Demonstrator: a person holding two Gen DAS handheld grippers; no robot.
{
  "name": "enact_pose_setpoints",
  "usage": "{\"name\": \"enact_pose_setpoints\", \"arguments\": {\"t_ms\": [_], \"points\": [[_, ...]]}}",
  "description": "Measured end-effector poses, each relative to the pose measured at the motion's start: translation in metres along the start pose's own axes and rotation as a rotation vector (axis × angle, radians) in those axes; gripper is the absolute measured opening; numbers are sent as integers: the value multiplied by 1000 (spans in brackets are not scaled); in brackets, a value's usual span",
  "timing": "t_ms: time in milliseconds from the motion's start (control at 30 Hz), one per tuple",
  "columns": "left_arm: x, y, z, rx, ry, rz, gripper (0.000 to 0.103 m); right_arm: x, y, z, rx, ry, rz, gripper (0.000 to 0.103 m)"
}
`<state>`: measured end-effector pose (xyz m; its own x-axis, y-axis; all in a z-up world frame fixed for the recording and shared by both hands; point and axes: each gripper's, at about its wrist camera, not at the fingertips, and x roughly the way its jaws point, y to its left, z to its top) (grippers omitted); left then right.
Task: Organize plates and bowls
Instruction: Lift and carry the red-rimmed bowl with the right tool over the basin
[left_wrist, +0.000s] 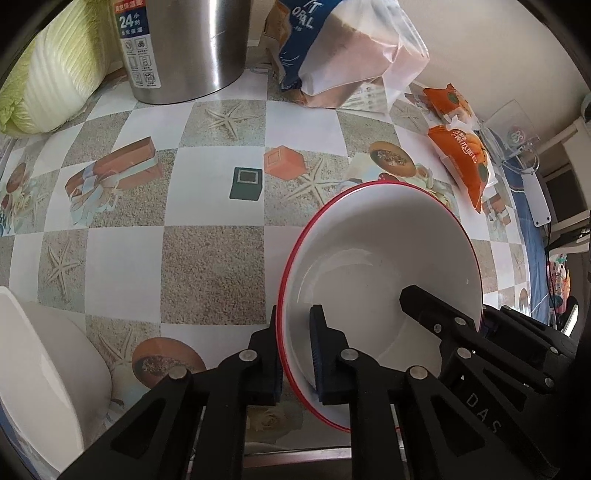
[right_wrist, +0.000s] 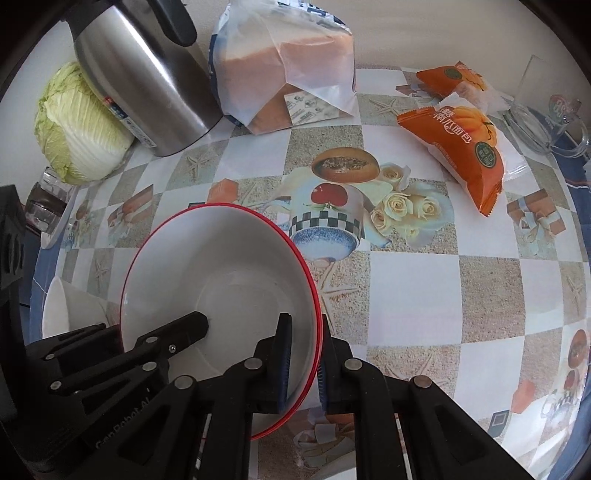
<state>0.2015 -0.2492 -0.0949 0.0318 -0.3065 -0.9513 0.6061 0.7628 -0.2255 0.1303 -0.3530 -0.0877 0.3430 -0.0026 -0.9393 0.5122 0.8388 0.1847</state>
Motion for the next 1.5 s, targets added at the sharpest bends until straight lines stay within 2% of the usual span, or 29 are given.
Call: {"name": "enact_pose_setpoints", "arguments": {"t_ms": [167,433,933,1300,1500], "points": [[-10,-10,3,-8,-27,-24,13,-16,-9,3,16,-22,4,13],[-43,-12,-12,-46,-60,-6,13,-51,3,-2,-25,-61,-13,13],[-104,9,-80,-154,-166,-3,13,-101,41,-48,-89,-97,10,13],[-121,25,-136,-243,-220,3,13,-116,64,-93,-116,-108,31,13],[-124,32,-158,-255,-231,11,13,-117,70,-117,-109,-119,49,13]]}}
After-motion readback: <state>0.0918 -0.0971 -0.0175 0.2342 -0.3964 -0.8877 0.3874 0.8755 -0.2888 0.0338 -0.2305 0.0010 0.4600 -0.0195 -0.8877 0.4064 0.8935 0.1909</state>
